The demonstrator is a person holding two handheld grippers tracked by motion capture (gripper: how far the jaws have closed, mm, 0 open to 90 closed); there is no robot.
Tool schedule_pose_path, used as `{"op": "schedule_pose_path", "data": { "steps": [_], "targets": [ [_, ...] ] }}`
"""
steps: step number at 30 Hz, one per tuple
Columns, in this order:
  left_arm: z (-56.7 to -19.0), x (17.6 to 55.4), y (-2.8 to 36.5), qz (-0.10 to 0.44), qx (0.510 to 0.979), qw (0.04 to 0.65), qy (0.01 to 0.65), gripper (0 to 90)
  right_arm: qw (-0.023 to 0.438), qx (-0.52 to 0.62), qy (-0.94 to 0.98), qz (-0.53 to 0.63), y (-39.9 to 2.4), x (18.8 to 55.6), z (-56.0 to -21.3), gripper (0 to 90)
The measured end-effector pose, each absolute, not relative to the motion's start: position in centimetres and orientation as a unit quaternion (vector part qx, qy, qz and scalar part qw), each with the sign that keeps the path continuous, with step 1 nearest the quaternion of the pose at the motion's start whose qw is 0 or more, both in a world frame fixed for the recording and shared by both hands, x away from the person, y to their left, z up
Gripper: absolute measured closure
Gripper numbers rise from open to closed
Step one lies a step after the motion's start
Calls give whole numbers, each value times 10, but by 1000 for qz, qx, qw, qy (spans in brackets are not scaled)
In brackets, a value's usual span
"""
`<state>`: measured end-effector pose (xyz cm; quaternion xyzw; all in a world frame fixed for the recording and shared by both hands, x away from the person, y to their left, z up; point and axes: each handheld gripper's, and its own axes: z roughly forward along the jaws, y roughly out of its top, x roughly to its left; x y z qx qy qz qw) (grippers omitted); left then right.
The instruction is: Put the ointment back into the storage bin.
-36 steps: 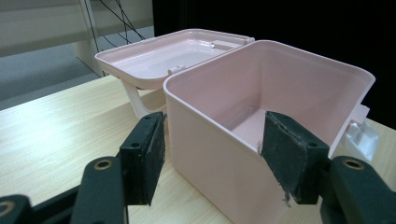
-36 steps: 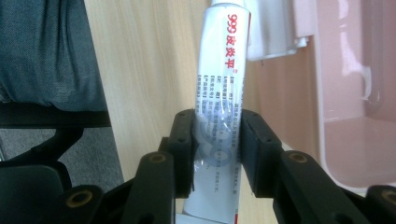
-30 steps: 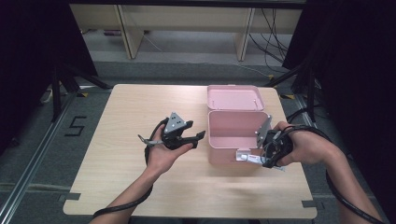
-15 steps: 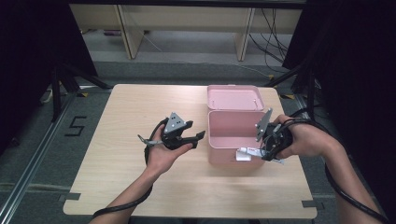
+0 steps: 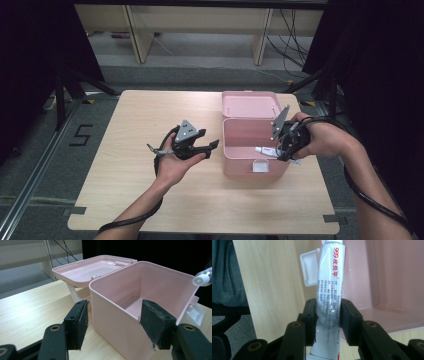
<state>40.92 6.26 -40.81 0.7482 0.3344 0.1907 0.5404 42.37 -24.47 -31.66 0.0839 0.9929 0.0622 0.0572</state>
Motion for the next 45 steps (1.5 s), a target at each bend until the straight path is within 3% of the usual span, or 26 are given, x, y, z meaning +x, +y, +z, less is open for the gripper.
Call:
{"op": "schedule_pose_path", "data": {
  "steps": [15,45],
  "targets": [
    [-408,411,63,191,749,540,333,391,77,75,992,59,-243,442,-314,687],
    [-412,410,66,189,748,538,339,389,67,67,995,44,-233,458,-339,687]
  ]
}}
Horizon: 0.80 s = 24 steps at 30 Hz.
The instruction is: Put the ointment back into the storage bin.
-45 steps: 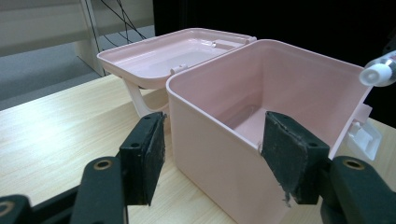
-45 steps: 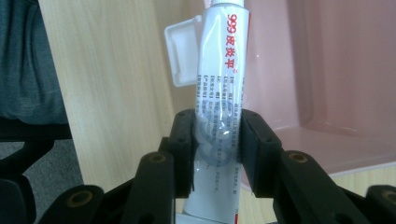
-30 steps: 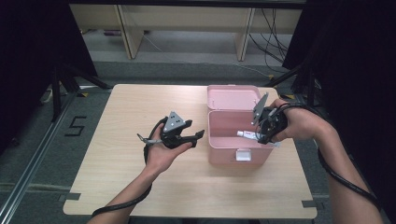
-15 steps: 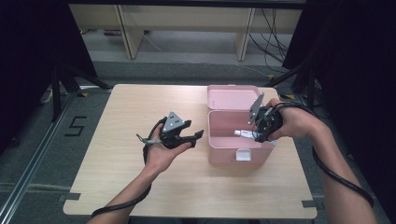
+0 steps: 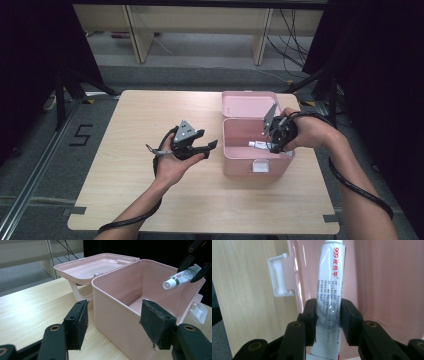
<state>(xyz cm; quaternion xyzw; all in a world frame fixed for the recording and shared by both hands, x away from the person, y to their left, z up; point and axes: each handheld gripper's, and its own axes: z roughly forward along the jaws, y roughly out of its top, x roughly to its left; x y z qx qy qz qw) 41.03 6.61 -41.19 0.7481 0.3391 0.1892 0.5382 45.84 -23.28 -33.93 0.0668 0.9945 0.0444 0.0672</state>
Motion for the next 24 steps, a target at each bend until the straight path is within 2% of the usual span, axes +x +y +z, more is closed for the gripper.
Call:
{"op": "schedule_pose_path", "data": {
  "steps": [17,21,24],
  "targets": [
    [-414,410,65,189,749,537,340,389,66,68,995,39,-234,462,-351,687],
    [-414,410,65,188,748,538,340,389,52,78,995,40,-234,462,-354,687],
    [-414,410,65,188,749,537,340,389,62,61,996,37,-234,464,-356,686]
  ]
}}
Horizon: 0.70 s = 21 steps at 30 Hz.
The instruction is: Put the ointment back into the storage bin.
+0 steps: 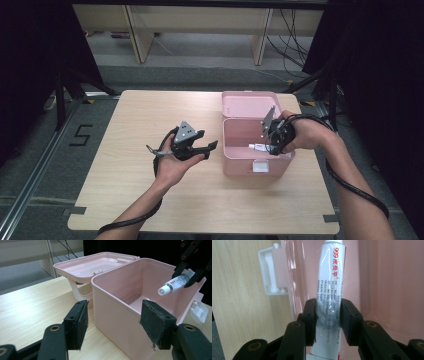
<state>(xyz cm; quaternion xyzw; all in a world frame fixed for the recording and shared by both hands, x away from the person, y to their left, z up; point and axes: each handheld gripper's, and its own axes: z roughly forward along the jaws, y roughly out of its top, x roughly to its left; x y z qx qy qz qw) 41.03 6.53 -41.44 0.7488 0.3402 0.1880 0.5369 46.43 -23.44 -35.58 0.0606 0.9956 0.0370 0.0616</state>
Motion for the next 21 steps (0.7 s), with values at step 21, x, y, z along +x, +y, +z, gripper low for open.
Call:
{"op": "schedule_pose_path", "data": {
  "steps": [21],
  "targets": [
    [-415,411,63,187,750,536,339,389,51,58,996,40,-239,470,-368,686]
  ]
}}
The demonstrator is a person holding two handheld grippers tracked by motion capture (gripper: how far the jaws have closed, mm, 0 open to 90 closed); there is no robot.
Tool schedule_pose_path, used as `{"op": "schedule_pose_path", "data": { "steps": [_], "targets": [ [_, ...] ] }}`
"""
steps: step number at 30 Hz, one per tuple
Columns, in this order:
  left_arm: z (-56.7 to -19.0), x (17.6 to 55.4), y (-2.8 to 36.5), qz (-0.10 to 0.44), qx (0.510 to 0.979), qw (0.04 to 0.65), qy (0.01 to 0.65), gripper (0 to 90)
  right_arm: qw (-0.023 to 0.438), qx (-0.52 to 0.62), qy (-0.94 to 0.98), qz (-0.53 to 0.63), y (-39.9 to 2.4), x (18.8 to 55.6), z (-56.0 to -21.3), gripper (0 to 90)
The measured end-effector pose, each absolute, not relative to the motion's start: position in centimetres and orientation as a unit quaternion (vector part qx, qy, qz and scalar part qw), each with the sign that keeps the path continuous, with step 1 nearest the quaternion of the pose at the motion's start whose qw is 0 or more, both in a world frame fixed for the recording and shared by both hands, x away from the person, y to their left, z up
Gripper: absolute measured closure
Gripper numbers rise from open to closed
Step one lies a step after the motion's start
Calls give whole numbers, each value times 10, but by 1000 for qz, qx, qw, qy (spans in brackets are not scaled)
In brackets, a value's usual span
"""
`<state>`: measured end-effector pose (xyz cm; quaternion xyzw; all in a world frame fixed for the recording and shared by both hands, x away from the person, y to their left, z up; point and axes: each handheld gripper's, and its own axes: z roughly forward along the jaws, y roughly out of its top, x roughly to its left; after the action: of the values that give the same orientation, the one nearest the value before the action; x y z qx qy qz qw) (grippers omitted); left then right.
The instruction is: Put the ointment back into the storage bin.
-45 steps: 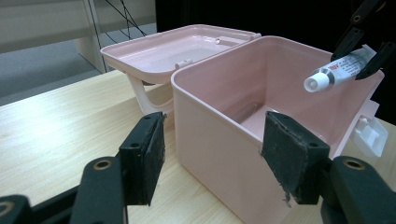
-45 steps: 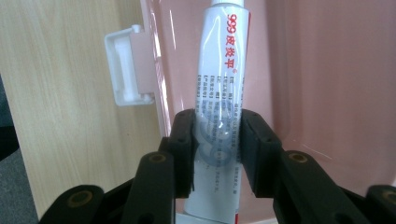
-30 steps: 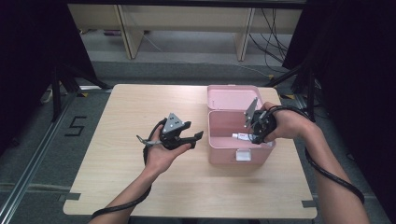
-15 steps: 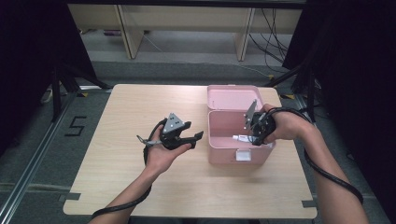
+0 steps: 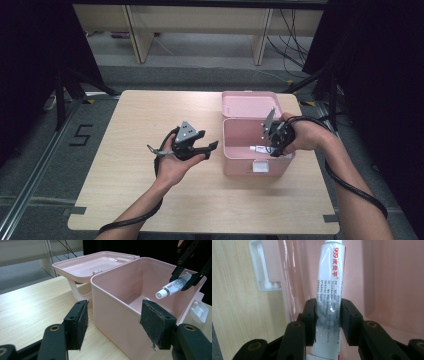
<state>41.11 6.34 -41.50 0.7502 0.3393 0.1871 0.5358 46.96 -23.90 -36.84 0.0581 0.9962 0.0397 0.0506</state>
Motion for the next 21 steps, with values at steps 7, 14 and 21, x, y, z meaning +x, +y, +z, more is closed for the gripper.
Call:
{"op": "schedule_pose_path", "data": {
  "steps": [7,14,21],
  "targets": [
    [-415,411,63,187,750,537,340,388,50,64,996,37,-239,471,-373,686],
    [-415,411,63,187,750,536,339,388,46,55,997,35,-239,473,-379,686],
    [-416,411,64,187,750,535,340,387,43,79,996,16,-238,471,-384,686]
  ]
}}
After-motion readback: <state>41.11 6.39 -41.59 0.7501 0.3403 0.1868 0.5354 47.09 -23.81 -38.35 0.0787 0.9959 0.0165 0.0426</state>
